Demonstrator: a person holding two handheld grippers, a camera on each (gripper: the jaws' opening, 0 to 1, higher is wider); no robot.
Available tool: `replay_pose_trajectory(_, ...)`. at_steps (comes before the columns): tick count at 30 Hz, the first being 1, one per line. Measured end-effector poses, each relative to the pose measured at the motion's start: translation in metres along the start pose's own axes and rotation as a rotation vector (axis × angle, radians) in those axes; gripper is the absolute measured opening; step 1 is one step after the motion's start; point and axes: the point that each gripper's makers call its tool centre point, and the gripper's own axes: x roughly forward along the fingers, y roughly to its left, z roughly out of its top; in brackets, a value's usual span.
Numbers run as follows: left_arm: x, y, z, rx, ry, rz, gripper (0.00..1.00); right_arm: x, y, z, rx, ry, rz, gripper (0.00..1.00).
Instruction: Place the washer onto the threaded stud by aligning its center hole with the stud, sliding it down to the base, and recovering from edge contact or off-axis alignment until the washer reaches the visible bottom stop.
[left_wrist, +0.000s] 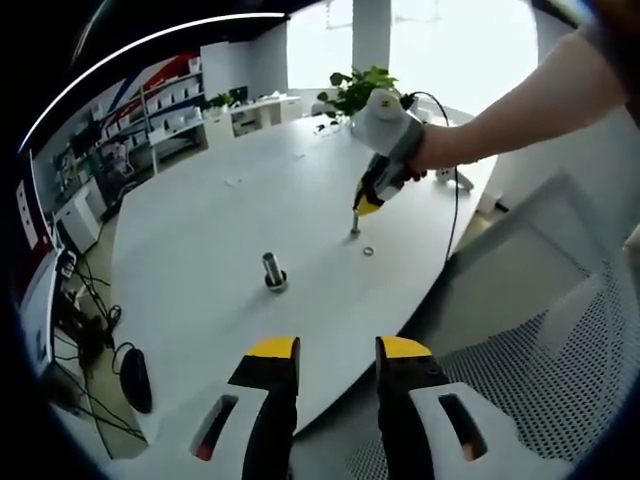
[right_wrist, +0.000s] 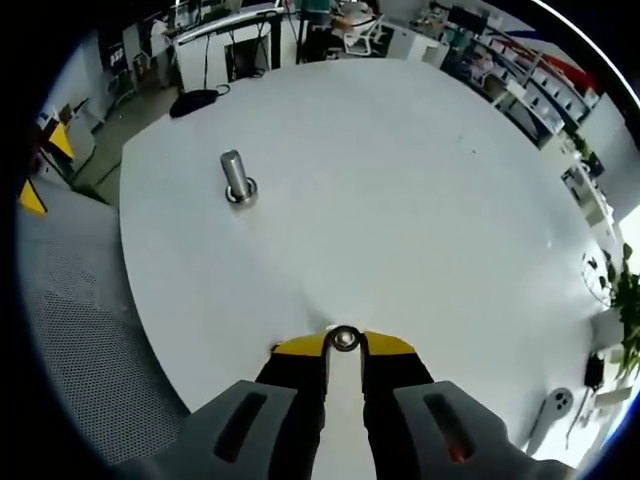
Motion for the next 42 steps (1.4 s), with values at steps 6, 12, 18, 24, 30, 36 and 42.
replay_pose_trajectory(6,0.0,0.001,-0.001,-0.003,0.003,0.002,0.28,0.006,0.002,-0.001,-0.003,0.007,0.009,0.14)
replay_pose_trajectory(12,0.001,0.001,-0.002,-0.002,0.012,0.0,0.28,0.014,0.003,-0.004,-0.003,0.022,0.018,0.14)
replay_pose_trajectory(18,0.001,0.001,-0.004,-0.01,0.017,-0.001,0.28,0.024,0.003,-0.009,0.012,0.035,0.027,0.14)
replay_pose_trajectory(24,0.002,0.001,-0.006,-0.014,0.027,-0.005,0.28,0.037,0.007,-0.016,0.02,0.061,0.041,0.14)
replay_pose_trajectory(30,0.002,0.001,-0.007,-0.016,0.034,-0.007,0.28,0.04,0.008,-0.019,0.011,0.065,0.048,0.14)
replay_pose_trajectory(36,0.003,0.0,-0.007,-0.013,0.037,-0.009,0.28,0.041,0.007,-0.018,0.034,0.062,0.062,0.15)
replay_pose_trajectory(42,0.003,0.0,-0.008,-0.015,0.04,-0.009,0.28,0.041,0.007,-0.019,0.046,0.058,0.066,0.15)
